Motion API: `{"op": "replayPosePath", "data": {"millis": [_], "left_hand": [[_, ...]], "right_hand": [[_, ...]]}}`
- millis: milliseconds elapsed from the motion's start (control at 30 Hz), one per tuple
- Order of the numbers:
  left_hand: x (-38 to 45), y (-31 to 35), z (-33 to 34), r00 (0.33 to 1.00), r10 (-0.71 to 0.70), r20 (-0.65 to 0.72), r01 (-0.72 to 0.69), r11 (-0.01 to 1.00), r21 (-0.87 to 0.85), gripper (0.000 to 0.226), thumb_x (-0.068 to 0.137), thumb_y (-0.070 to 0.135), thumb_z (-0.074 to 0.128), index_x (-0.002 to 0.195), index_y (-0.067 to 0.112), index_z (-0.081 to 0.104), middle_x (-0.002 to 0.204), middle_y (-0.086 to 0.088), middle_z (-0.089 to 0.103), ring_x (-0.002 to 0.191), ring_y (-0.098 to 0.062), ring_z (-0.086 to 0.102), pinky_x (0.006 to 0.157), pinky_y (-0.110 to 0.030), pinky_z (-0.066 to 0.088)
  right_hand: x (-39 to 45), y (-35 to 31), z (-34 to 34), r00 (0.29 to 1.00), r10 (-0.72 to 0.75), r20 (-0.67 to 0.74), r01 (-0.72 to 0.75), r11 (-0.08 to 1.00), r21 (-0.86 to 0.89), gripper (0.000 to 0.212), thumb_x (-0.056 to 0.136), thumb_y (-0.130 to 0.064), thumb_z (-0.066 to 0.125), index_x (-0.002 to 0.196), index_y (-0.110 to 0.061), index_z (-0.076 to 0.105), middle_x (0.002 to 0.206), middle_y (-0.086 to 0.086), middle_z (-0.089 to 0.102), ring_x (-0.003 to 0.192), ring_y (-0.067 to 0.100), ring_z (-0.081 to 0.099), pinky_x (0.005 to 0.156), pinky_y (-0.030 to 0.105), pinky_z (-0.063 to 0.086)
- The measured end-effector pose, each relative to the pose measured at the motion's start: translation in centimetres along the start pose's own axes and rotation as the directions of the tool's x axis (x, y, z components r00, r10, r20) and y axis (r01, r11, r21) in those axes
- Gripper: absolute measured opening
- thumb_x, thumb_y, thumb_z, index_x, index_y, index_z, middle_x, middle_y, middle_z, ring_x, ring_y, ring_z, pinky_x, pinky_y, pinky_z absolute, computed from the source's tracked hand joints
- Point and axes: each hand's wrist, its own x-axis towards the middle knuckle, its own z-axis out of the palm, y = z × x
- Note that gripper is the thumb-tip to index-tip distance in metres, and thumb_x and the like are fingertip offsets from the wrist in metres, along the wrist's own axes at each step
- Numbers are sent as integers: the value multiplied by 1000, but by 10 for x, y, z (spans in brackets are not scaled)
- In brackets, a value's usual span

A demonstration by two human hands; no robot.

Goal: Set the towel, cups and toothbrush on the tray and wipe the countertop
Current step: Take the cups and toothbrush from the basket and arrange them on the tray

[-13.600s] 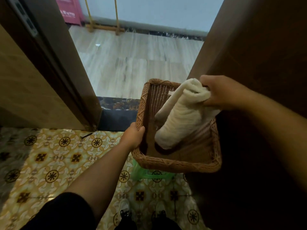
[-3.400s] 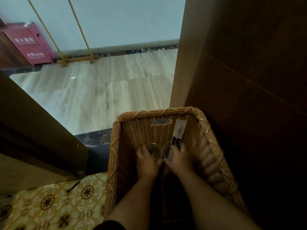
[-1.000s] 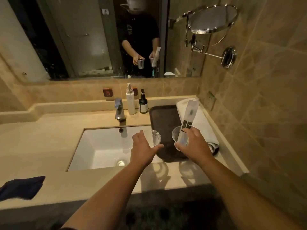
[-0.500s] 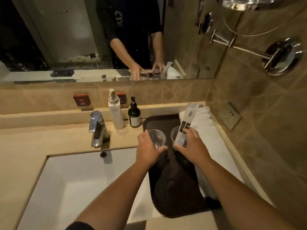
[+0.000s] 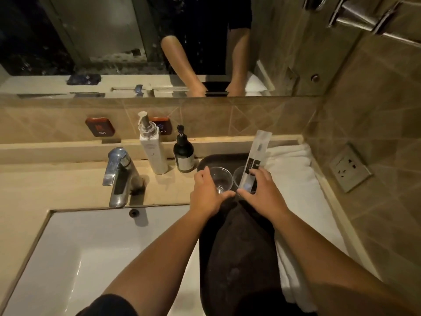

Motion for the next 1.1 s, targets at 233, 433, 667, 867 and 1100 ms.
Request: {"op": "replayPosePath", "data": {"millis": [233,433,667,867,1100], "left_hand": [[7,-2,3,999,-43,-12,43,999,23,114,66,62,80,152,29,12,154,-3,22,134,-30,43,104,-45,44],[9,-4,4,999,-44,-27,45,999,30,115,65,61,81,152,26,15,154,-3,24,134,-30,44,104,-46,44],[11,-3,3,998,-56,-24,56,998,39,115,66,58,82,153,23,16,156,-4,24,135,-30,43,106,-45,42],[9,-8,-1,999,-49,6,49,999,-20,120,63,61,83,154,28,12,158,-2,19,138,-29,40,108,-45,41],[-12,-5,-32,1000,-13,26,15,999,-49,122,60,72,76,155,31,11,165,2,9,149,-27,20,115,-47,29]], "right_hand": [[6,4,-3,999,4,37,-6,998,59,76,80,-42,74,143,-23,36,153,1,30,136,21,38,108,33,35],[17,5,-20,992,113,-64,-87,946,314,71,79,-43,74,137,-34,35,139,-4,43,128,16,43,95,22,39],[64,5,-38,948,314,45,-304,856,418,45,90,-31,62,131,-11,55,129,9,61,115,24,58,93,34,44],[58,-5,-46,957,289,22,-252,793,555,23,90,-23,62,67,-17,58,59,-12,60,61,10,52,54,21,41],[20,-45,-114,984,176,-1,-121,684,719,17,97,-19,54,80,-17,58,86,6,66,77,13,62,74,31,53]]}}
